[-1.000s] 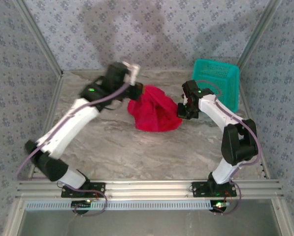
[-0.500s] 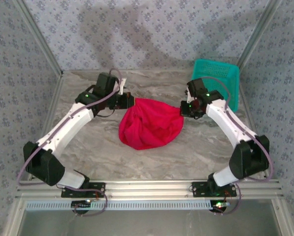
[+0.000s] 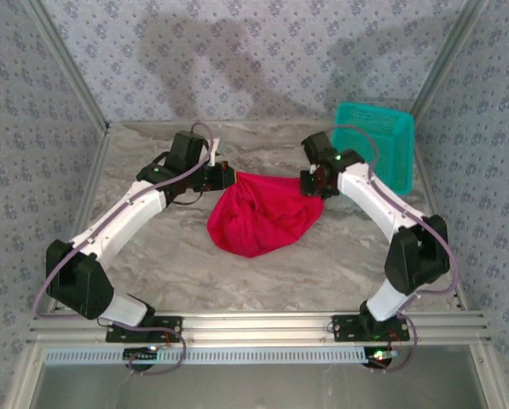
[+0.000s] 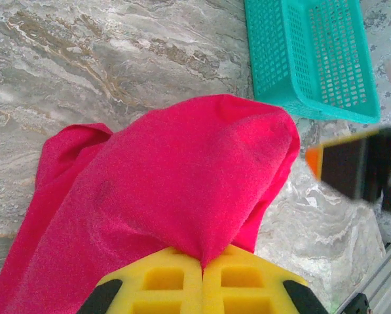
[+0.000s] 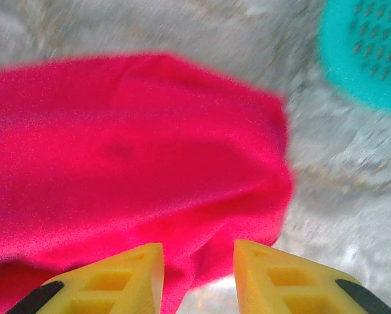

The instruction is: Fold the inside-out t-shirt

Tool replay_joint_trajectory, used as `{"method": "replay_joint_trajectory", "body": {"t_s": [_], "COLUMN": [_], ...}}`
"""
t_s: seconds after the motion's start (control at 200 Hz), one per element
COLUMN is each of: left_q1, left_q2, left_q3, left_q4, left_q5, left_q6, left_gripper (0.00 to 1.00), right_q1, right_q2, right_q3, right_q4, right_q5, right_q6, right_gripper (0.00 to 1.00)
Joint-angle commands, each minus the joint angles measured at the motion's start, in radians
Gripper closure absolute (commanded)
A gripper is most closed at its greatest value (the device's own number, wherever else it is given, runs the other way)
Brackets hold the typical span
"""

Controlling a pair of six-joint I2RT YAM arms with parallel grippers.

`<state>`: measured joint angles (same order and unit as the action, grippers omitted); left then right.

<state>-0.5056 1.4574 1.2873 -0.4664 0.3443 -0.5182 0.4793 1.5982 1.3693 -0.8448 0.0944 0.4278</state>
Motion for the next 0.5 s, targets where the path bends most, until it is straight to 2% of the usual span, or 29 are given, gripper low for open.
{"method": "replay_joint_trajectory", "body": {"t_s": [0.0,0.14,0.2,0.295,0.495], "left_q1": [0.006,0.007,0.006,0.007,0.006], "left_q2": [0.011,0.011,0.008,0.002,-0.020], "left_q3": [0.028,0.025,0.023,0.020,-0.010], "left_q4": [0.031,0.028,0.025,0.019,0.026], "left_q5": [0.007,0.006,0.005,0.003,0.002], "left_q6": [-0.007,-0.005,-0.005,-0.005,-0.012], "left_gripper": [1.00,1.00,1.00,1.00,1.00], "right_q1": [0.096,0.148,0.150,0.140,0.120], "right_q2": [-0.073,-0.076,-0.046,0.010,0.125], "right_q3": [-0.083,-0.209,-0.219,-0.224,-0.203], "right_q4": [-0.002,0.188,0.234,0.306,0.444], "right_q5": [-0.020,-0.153,-0.177,-0.200,-0.186], "right_q6": [0.065,0.161,0.173,0.243,0.374], "right_gripper": [0.64,0.64,0.60,0.51,0.47]}}
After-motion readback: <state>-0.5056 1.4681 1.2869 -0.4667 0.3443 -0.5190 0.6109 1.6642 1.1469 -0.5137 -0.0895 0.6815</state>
